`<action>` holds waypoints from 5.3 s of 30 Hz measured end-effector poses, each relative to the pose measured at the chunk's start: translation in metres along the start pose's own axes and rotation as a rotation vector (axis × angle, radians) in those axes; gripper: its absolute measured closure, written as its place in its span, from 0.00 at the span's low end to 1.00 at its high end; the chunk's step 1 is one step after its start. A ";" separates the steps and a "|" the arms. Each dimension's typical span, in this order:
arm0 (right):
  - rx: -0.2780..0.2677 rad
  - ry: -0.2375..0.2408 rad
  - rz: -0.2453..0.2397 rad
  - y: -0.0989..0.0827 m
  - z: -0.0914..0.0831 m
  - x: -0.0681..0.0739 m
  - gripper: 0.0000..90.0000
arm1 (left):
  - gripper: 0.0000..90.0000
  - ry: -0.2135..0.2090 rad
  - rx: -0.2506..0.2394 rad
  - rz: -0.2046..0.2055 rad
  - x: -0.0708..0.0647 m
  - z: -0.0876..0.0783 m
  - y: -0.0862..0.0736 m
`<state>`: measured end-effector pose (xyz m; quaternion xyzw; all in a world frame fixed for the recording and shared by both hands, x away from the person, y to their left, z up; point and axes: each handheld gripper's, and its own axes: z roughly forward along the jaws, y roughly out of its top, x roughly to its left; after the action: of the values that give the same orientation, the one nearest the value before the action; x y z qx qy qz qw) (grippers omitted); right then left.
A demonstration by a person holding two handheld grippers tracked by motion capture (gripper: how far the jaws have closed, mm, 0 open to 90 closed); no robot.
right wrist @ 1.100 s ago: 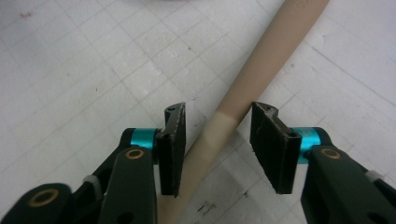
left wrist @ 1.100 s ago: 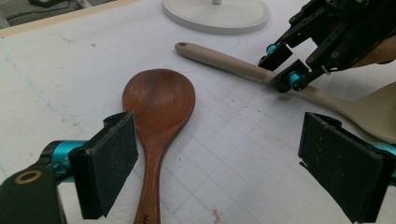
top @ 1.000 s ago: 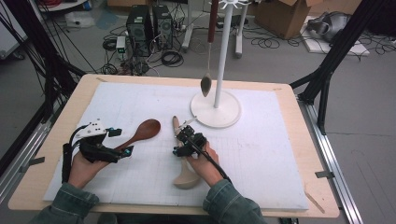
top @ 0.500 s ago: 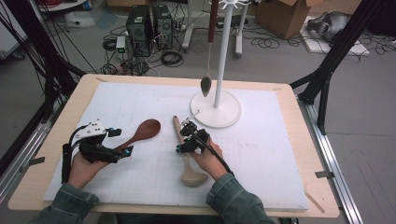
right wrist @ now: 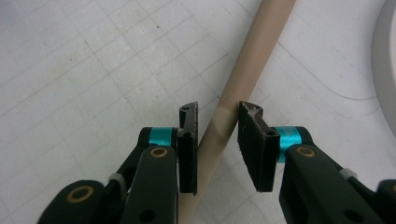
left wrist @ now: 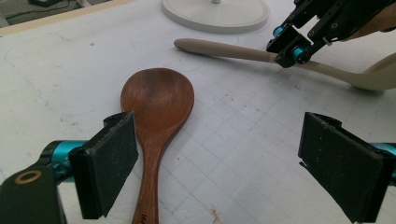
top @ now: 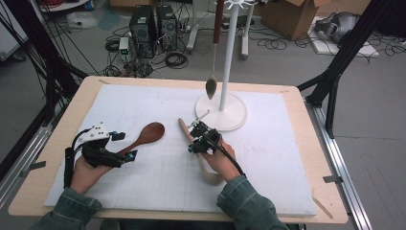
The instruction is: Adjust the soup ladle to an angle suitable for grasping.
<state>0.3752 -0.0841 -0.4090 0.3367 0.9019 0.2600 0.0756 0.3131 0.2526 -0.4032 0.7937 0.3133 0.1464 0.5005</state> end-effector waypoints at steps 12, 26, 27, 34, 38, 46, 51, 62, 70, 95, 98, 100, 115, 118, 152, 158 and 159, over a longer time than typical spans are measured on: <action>0.007 0.024 0.070 -0.005 0.006 0.007 0.74 | 0.14 0.002 -0.001 0.001 0.000 -0.002 0.000; 0.026 -0.024 0.127 -0.005 0.013 0.016 0.75 | 0.14 -0.001 -0.001 0.003 -0.001 -0.001 0.000; 0.028 -0.023 0.132 -0.005 0.012 0.016 0.76 | 0.14 -0.001 -0.001 0.003 -0.001 -0.001 0.000; 0.038 -0.019 0.122 -0.006 0.010 0.016 0.79 | 0.14 0.000 -0.002 -0.002 -0.001 -0.001 0.000; 0.049 -0.027 0.116 -0.007 0.008 0.016 0.81 | 0.14 -0.002 -0.001 0.002 -0.001 -0.001 0.000; 0.063 -0.041 0.098 -0.006 0.010 0.019 0.79 | 0.14 -0.004 0.001 0.006 -0.002 0.000 0.001; 0.055 -0.022 0.128 -0.007 0.009 0.015 0.84 | 0.14 -0.009 0.001 0.007 -0.002 0.001 0.001; 0.034 -0.041 0.146 -0.016 0.002 0.005 0.87 | 0.14 -0.007 0.005 0.003 -0.002 0.001 0.000; -0.036 0.021 0.126 -0.023 -0.014 -0.002 0.87 | 0.14 -0.014 0.009 0.005 -0.002 0.003 0.000; -0.183 0.109 -0.067 -0.034 -0.044 0.017 0.87 | 0.19 -0.059 0.008 0.011 -0.006 0.006 0.003; -0.190 0.117 -0.090 -0.034 -0.045 0.021 0.87 | 0.21 -0.075 0.005 0.014 -0.008 0.007 0.004; -0.201 0.129 -0.110 -0.033 -0.045 0.024 0.87 | 0.22 -0.086 0.005 0.018 -0.010 0.008 0.006; -0.241 0.180 -0.195 -0.029 -0.046 0.043 0.87 | 0.37 -0.211 0.015 0.049 -0.024 0.024 0.017; -0.242 0.192 -0.207 -0.028 -0.044 0.047 0.87 | 0.38 -0.219 0.017 0.058 -0.027 0.027 0.020; -0.180 0.533 -0.101 -0.014 -0.020 0.031 0.80 | 0.39 -0.277 -0.004 0.079 -0.039 0.034 0.031; -0.178 0.503 -0.116 -0.013 -0.023 0.032 0.86 | 0.38 -0.276 -0.002 0.082 -0.039 0.034 0.031; -0.178 0.497 -0.111 -0.014 -0.024 0.031 0.86 | 0.38 -0.276 0.002 0.084 -0.038 0.034 0.031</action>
<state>0.3361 -0.0828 -0.3943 0.2044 0.8834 0.4085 -0.1046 0.3134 0.1949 -0.3879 0.8192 0.2083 0.0565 0.5314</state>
